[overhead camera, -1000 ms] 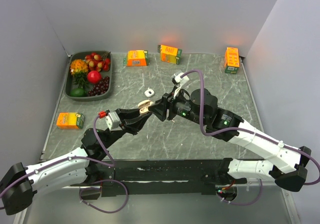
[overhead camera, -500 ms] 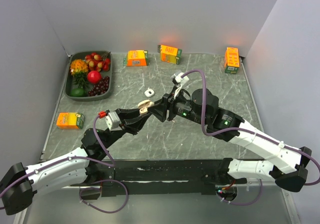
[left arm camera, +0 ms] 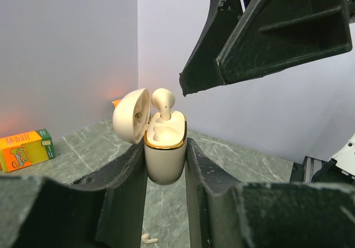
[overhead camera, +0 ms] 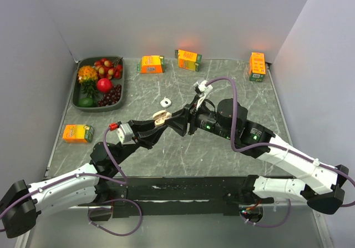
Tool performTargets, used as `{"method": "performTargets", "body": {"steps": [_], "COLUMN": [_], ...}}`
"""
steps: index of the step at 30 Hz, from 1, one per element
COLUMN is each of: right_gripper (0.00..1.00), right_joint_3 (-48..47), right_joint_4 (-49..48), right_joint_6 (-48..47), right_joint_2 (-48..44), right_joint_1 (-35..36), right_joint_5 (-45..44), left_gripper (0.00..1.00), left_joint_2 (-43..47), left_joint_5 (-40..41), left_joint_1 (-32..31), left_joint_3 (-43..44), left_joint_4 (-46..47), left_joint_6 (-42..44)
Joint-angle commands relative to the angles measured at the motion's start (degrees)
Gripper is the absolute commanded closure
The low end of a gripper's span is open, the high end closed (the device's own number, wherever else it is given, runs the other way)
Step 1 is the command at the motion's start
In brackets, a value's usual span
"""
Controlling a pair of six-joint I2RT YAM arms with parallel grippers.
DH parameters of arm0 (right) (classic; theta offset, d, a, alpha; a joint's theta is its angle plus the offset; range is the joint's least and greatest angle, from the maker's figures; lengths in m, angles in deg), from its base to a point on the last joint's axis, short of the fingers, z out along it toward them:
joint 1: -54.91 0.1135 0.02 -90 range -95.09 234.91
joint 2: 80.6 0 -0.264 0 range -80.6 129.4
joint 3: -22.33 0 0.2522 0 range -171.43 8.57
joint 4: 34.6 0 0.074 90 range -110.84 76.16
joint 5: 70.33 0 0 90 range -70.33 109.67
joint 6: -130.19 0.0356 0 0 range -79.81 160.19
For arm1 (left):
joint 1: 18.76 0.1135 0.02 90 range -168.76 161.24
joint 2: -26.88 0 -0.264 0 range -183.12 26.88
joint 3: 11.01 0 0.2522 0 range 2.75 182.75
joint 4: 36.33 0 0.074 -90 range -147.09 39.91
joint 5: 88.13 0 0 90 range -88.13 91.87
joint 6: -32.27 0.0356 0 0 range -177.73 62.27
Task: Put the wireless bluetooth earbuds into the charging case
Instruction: Place the earbud in the charging case.
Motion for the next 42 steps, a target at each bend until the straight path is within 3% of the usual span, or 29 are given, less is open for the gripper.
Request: {"method": "performTargets", "body": {"steps": [1,6,13,21,42], "right_gripper": [0.45,0.41,0.41,0.41,0.4], "right_joint_3": [-0.9,-2.1,-4.8,-5.3,-2.0], "right_joint_4": [-2.4,-1.1,0.6,-0.1,0.0], "right_joint_6": [1.0,0.8,1.5,3.2,5.2], "right_joint_2": [-1.5,-2.2,0.8,3.3,1.2], "right_joint_1": [0.0,-1.9,-4.9,-4.8,-4.3], "right_joint_5": [-0.5,-3.8,0.7,5.5,7.0], "left_gripper": [0.99,0.99,0.99,0.99,0.99], "left_joint_2": [0.0,0.2,0.2,-0.3,-1.0], "left_joint_5": [0.5,0.1,0.1,0.2,0.7], "left_joint_1": [-0.2,-0.2,-0.2,-0.2,-0.2], "left_joint_3": [1.3,1.1,1.0,1.2,1.8], "left_joint_4": [2.6,2.6,2.7,2.7,2.6], "left_joint_6": [-0.6,-0.8,-1.0,-0.8,-0.6]}}
